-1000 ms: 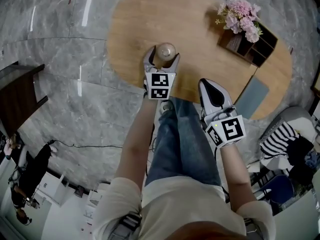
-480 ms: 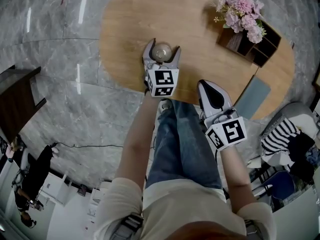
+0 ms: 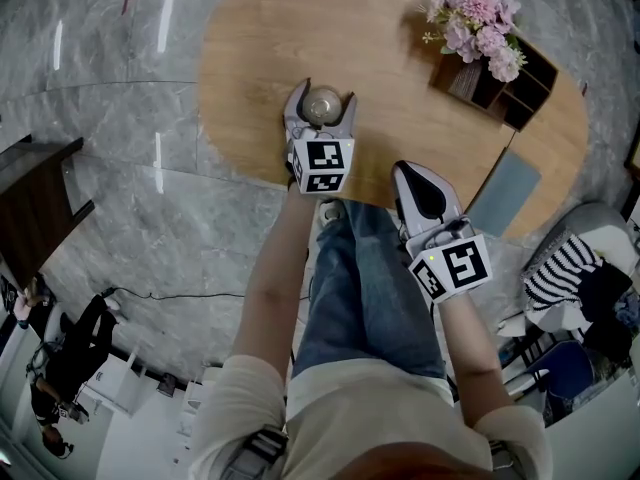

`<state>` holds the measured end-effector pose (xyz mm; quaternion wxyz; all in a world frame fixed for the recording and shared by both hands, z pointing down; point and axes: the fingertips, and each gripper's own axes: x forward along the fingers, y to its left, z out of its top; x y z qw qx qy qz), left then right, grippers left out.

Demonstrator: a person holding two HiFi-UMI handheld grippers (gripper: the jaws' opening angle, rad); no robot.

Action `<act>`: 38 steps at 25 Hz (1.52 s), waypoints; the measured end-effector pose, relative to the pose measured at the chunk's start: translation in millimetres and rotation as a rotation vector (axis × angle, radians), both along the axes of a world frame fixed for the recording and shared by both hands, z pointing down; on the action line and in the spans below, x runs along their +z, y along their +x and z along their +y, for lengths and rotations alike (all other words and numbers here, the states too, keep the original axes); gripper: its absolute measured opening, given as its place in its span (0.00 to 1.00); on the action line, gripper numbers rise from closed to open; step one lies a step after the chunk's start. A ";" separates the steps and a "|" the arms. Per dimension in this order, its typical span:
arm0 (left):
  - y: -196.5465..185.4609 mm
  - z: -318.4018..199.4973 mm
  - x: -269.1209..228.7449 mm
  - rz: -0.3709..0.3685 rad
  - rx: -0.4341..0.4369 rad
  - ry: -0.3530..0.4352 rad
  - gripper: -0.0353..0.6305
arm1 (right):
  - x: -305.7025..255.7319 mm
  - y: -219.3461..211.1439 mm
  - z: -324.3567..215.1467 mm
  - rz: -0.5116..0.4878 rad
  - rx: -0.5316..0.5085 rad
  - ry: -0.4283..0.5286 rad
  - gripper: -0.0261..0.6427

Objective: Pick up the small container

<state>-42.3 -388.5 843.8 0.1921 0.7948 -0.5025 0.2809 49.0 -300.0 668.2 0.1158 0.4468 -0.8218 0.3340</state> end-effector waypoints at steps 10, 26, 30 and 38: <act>6.9 31.1 -22.6 0.017 0.052 -0.018 0.56 | -22.9 -1.6 11.4 0.006 0.021 0.042 0.04; -8.7 100.2 -142.8 0.056 0.068 0.036 0.56 | -109.9 -8.6 74.3 0.033 0.081 0.162 0.04; -20.9 123.6 -176.5 0.079 0.032 0.052 0.56 | -136.5 -9.2 94.5 0.037 0.095 0.204 0.04; -38.6 179.4 -246.9 0.107 0.008 0.077 0.56 | -186.5 -9.9 141.8 0.064 0.099 0.268 0.04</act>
